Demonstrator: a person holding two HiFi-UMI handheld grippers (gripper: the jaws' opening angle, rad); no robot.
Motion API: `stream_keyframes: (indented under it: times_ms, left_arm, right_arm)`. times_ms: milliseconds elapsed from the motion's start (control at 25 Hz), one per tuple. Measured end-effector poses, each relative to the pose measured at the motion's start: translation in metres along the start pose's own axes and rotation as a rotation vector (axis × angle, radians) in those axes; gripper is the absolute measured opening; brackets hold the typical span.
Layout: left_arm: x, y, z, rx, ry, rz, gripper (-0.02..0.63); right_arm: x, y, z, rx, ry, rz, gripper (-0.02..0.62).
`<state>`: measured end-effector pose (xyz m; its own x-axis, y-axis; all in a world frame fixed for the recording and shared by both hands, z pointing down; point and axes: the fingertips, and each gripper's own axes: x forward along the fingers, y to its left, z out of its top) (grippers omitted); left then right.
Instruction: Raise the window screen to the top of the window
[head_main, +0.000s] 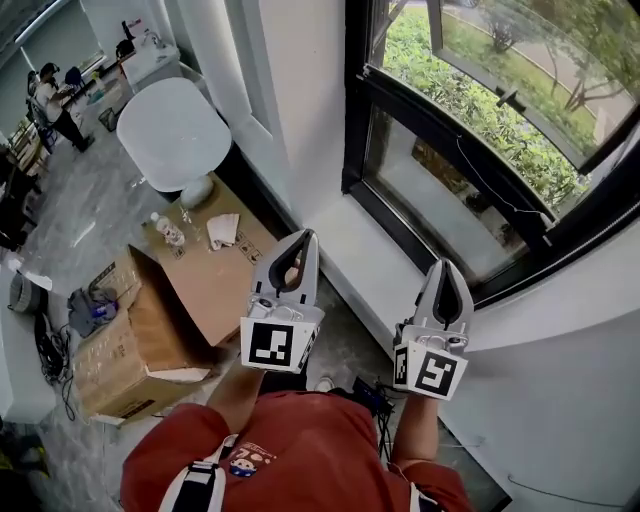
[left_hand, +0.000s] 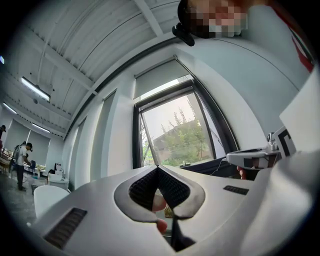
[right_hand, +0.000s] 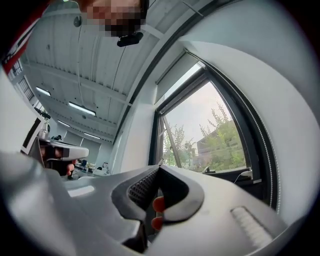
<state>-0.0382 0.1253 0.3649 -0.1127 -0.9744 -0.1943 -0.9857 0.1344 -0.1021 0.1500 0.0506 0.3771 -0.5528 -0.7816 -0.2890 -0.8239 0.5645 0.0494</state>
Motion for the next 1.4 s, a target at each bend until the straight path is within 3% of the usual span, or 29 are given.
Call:
stream_keyframes:
  times_ms: [400, 640, 1000, 1400]
  left_arm:
    - [0.092, -0.002, -0.029, -0.064, -0.041, -0.144, 0.005]
    - [0.177, 0.015, -0.059, -0.122, -0.016, -0.225, 0.005]
    - [0.294, 0.034, -0.1, -0.146, 0.009, -0.339, 0.005]
    - [0.365, 0.011, -0.105, -0.162, -0.009, -0.507, 0.005]
  right_arm:
    - [0.044, -0.031, -0.02, -0.095, -0.003, -0.135, 0.009]
    - [0.111, -0.042, -0.043, -0.149, 0.035, -0.217, 0.009]
    - [0.2, -0.062, -0.078, -0.198, 0.085, -0.338, 0.009]
    - [0.228, -0.093, -0.082, -0.253, 0.129, -0.496, 0.009]
